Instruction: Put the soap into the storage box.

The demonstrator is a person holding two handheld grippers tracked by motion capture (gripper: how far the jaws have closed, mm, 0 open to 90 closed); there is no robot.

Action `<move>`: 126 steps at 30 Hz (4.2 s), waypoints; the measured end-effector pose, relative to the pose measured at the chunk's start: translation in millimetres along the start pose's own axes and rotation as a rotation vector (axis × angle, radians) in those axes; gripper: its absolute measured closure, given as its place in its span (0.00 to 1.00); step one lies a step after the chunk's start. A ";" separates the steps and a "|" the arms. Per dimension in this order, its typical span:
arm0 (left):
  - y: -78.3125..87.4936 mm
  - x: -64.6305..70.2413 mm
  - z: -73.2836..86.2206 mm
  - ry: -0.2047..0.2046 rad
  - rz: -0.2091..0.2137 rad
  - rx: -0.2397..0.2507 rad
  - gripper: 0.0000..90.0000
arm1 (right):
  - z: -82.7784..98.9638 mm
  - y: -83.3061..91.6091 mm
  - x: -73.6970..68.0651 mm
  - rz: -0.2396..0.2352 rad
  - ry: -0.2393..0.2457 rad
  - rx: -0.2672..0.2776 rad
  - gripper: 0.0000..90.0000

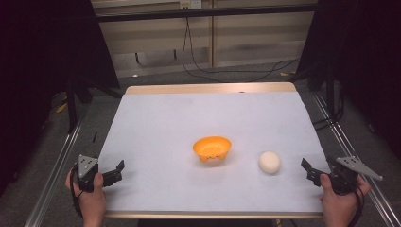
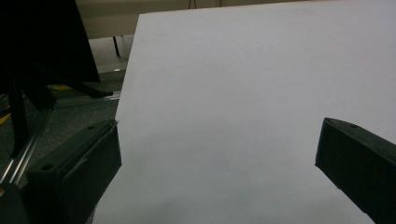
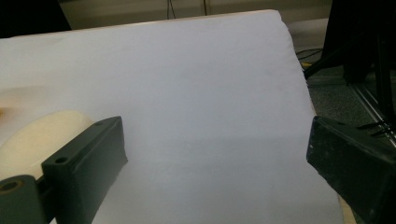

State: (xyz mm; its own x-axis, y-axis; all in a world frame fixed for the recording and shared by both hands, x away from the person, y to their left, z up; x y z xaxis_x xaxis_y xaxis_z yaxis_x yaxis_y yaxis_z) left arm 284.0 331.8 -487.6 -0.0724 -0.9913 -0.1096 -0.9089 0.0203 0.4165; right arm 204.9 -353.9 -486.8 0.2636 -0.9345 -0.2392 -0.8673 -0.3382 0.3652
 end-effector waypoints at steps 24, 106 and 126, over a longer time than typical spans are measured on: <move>-0.4 -0.4 -0.1 0.000 0.003 -0.005 0.00 | -22.4 -24.5 -14.5 0.050 -0.143 -0.362 0.10; 0.0 0.8 -0.1 -0.017 -0.001 -0.005 0.00 | -32.2 -92.8 -84.3 -0.197 0.058 -0.632 0.05; -0.1 1.7 0.0 -0.016 -0.004 -0.003 0.00 | -28.9 -97.3 -89.4 -0.181 0.054 -0.617 0.26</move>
State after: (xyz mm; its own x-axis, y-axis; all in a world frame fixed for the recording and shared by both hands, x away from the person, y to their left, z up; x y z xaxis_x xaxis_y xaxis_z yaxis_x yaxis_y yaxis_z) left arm 284.0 330.1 -487.8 -0.0756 -0.9892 -0.1257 -0.9079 0.0162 0.4189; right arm 277.9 -240.7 -474.9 0.4177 -0.8557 -0.3053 -0.4092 -0.4772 0.7777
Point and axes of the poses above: each handheld gripper's, and its own axes: y roughly backward along the jaws, z roughly out of its underside, x roughly to its right, the point moved 1 cm from there along -y, roughly forward along the jaws, and after that the axes turned 13 degrees about -z, right-handed, at the moved point
